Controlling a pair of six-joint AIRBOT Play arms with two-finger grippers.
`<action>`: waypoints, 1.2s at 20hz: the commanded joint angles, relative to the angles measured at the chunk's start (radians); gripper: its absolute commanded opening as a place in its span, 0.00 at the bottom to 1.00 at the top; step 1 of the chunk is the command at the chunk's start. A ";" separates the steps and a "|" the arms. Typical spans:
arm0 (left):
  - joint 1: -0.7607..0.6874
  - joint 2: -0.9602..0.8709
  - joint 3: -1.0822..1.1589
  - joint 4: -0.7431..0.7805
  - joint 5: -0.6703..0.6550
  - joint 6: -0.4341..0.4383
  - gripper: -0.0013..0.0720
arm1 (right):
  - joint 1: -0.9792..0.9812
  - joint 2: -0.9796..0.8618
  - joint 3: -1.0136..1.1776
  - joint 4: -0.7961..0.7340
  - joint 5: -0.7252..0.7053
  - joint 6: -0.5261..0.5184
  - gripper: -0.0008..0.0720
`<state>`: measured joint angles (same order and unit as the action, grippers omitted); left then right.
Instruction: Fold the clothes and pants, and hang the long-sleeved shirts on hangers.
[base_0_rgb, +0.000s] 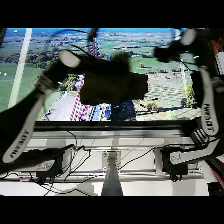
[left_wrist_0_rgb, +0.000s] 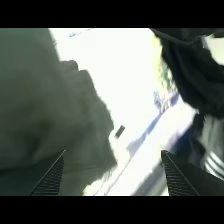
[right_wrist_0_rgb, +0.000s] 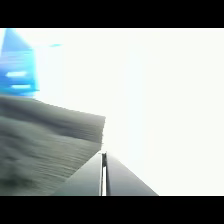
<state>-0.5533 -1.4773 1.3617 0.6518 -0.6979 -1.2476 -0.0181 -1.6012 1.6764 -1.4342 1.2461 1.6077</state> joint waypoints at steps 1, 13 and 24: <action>-0.156 -0.043 0.001 0.089 0.256 -0.002 0.98 | -0.229 0.043 -0.015 0.005 0.127 -0.132 0.09; -0.010 -0.033 0.001 0.119 0.128 -0.002 0.97 | -0.167 -0.088 -0.634 0.943 -0.070 -0.505 0.98; -0.003 -0.032 0.001 0.125 0.089 -0.002 0.97 | 0.288 -0.132 -0.475 0.828 -0.546 -0.348 0.07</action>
<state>-0.5629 -1.5097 1.3621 0.7700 -0.5842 -1.2499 0.2020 -1.7298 1.1713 -0.5163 0.8570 1.1828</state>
